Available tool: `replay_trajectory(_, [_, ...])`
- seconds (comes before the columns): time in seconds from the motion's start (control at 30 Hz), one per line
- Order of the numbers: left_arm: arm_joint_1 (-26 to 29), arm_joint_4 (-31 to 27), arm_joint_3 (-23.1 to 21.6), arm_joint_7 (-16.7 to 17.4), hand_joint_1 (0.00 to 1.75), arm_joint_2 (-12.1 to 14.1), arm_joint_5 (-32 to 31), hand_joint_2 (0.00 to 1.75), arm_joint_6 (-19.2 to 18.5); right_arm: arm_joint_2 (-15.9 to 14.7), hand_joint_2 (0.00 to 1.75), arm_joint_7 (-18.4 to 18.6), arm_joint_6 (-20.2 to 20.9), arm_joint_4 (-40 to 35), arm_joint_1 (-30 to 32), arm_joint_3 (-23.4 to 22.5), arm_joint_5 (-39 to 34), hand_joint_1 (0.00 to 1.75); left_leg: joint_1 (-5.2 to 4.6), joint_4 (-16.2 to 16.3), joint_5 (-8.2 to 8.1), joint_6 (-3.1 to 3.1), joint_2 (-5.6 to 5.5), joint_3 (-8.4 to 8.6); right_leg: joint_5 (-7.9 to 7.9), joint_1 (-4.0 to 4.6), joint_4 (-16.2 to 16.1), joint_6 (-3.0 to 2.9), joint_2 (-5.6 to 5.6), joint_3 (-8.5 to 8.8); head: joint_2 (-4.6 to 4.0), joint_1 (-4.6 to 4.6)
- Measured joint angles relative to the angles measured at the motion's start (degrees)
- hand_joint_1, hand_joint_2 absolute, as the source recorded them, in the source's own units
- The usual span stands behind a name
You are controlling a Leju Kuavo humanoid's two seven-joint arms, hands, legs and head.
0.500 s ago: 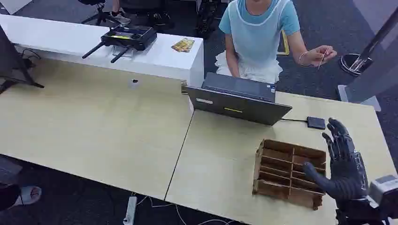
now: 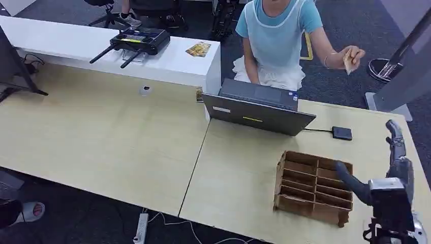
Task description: Pass the card to the sensor for recognition and then transmit it.
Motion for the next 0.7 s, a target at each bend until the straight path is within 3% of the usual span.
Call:
replay_trajectory(0.17, [-0.2,0.0,0.1,0.5,0.00,0.0,-1.1,1.75,-0.1,0.0,1.75,5.0,-5.1,2.7,-6.9,3.3,15.3,0.00,0.00,0.0,0.04,-0.06,0.00,0.01,0.00,0.00,0.0,0.00,0.02,-0.01,0.00,-0.02])
replay_trajectory(0.33, [-0.4,0.0,0.1,0.7,0.00,0.0,-2.1,1.75,-0.3,0.3,1.75,8.8,-6.6,6.4,-12.3,6.0,24.6,0.00,0.00,0.0,0.04,-0.06,-0.05,-0.03,0.00,0.01,0.0,0.00,-0.03,-0.01,0.00,-0.02])
replay_trajectory(0.5, [-0.5,0.0,0.1,0.8,0.00,0.1,-4.1,1.75,-0.6,0.3,1.75,14.8,-7.6,12.4,-17.9,8.3,38.8,0.00,0.00,0.0,0.05,-0.05,-0.06,-0.04,0.01,0.00,0.0,0.00,-0.05,-0.01,0.00,-0.02])
replay_trajectory(0.7, [-0.7,0.0,-0.1,1.1,0.00,0.1,-6.2,1.75,-0.9,0.3,1.75,19.6,-8.4,24.0,-24.8,9.6,48.2,0.00,-0.01,0.0,0.07,-0.03,-0.06,-0.04,0.02,-0.01,0.0,0.01,-0.05,0.00,0.00,-0.04])
